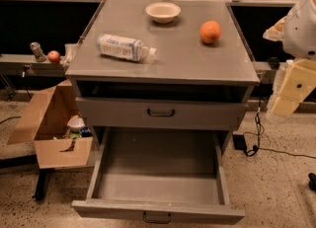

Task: Place blue plastic bottle into middle drawer

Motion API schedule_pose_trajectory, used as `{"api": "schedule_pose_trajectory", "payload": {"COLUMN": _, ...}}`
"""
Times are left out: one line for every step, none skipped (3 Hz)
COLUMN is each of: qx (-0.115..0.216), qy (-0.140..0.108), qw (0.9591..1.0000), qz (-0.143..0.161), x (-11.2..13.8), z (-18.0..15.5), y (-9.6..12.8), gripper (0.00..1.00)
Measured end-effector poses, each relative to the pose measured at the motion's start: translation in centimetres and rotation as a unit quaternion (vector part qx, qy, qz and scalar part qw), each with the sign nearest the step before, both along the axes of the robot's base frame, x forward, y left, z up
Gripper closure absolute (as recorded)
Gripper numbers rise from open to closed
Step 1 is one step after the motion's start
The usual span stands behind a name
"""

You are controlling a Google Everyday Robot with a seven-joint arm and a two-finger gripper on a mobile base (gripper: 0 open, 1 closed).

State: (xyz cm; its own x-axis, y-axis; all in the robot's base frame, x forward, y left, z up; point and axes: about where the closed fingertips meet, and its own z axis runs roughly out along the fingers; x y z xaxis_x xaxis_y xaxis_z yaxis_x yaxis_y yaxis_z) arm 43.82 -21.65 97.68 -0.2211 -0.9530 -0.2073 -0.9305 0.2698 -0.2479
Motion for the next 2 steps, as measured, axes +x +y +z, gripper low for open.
{"api": "schedule_pose_trajectory", "payload": {"qx": 0.000, "qy": 0.000, "qw": 1.0000, "qz": 0.000, "x": 0.0, "z": 0.0, "y": 0.0, "gripper": 0.00}}
{"api": "schedule_pose_trajectory", "payload": {"qx": 0.042, "qy": -0.016, "qw": 0.9990, "qz": 0.003, "x": 1.7, "z": -0.3, "y": 1.8, "gripper": 0.00}}
